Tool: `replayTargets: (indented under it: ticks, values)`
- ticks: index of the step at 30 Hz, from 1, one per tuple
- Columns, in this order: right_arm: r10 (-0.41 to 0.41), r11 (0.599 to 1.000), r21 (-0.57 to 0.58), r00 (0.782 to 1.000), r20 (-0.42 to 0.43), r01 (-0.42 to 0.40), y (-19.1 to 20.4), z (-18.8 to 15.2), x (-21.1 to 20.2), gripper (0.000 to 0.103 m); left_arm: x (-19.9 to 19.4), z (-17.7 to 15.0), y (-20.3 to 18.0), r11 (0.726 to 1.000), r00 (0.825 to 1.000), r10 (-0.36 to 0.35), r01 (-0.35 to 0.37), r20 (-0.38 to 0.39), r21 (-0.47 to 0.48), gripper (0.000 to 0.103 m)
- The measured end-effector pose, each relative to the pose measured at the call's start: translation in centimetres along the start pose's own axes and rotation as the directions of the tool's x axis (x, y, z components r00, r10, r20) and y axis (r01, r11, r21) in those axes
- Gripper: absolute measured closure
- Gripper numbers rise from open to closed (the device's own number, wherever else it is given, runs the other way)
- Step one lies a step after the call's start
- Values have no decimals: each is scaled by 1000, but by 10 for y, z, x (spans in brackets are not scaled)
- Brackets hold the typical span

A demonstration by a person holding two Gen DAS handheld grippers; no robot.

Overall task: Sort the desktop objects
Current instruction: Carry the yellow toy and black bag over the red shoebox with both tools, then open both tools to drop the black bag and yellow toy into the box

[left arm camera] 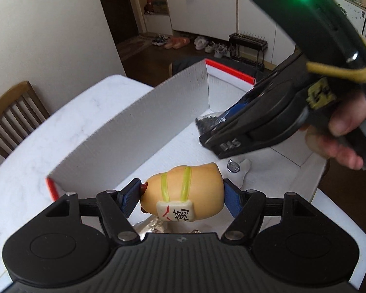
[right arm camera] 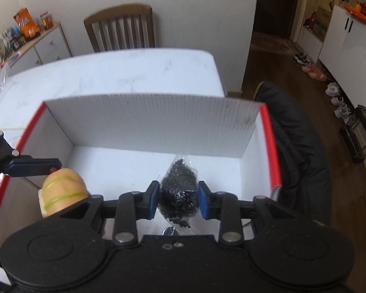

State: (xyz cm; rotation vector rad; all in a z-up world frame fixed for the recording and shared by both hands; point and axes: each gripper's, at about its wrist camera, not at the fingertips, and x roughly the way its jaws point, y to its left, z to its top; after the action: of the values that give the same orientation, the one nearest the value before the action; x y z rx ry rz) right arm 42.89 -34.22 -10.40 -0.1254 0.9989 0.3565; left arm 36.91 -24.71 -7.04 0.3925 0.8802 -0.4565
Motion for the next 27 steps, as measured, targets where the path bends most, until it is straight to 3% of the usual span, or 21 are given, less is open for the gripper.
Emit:
replayTargets:
  ticks: [12, 23, 27]
  values:
    - [38, 999, 7, 992, -117, -38, 2, 3, 31, 70, 30, -4, 1, 1000, 992, 11, -12, -125, -11, 32]
    - [32, 999, 3, 986, -162, -32, 4, 8, 40, 65, 32, -3, -3, 1000, 990, 22, -19, -138, 18, 31]
    - [32, 999, 9, 987, -160, -31, 2, 9, 40, 56, 29, -5, -2, 1000, 991, 24, -22, -134, 14, 30]
